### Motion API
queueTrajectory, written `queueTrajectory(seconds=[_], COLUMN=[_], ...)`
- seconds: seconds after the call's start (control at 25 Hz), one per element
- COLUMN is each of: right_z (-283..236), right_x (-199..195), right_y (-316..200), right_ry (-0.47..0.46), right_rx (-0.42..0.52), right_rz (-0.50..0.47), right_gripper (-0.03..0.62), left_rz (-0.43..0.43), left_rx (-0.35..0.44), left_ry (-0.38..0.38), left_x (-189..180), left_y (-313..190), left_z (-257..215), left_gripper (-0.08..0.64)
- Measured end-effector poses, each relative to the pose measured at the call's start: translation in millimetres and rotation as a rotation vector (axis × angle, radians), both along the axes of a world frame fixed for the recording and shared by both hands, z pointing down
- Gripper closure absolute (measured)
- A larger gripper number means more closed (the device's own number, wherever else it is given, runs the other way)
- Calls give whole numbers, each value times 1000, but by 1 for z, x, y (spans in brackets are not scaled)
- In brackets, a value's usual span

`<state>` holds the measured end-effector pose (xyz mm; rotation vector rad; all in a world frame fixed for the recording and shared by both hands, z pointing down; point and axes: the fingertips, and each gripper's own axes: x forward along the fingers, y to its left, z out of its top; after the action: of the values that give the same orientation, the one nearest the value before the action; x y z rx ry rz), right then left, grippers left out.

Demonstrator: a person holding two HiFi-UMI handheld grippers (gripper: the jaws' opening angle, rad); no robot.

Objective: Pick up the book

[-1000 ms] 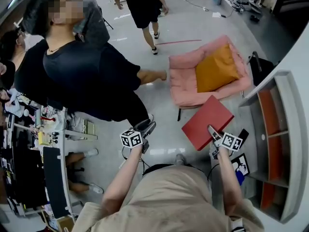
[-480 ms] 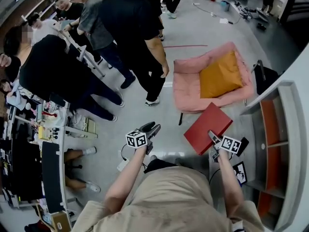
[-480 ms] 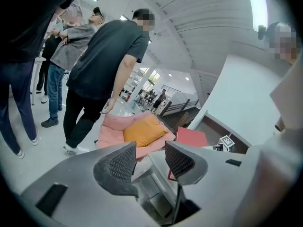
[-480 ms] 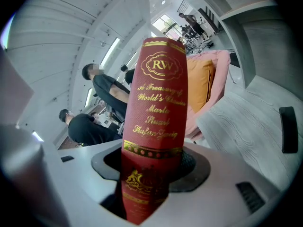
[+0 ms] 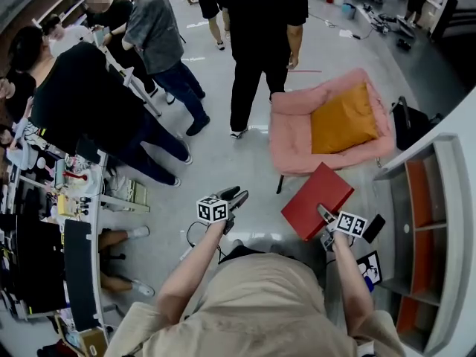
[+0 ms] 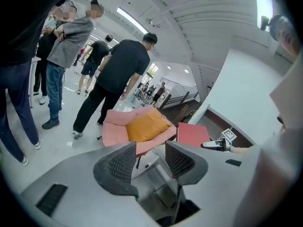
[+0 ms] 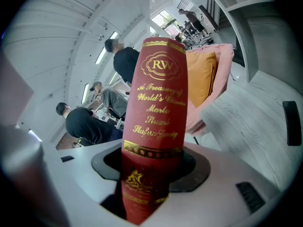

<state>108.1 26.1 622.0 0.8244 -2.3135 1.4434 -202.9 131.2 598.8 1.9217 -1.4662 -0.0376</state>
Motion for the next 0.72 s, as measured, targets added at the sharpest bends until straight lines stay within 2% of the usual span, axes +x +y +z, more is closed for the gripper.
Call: queueTrajectory(seconds=[0.32, 0.72], right_z=[21, 39], right_x=[-35, -62], right_y=[6, 21], right_ry=[40, 79], right_rx=[-14, -44], right_rz=[-50, -125], right_gripper=[347, 347], left_rz=[32, 99], left_rx=[-38, -75], left_ry=[-4, -15], left_x=[-10, 4], left_y=[-2, -1], left_z=[23, 42], left_gripper=[377, 377])
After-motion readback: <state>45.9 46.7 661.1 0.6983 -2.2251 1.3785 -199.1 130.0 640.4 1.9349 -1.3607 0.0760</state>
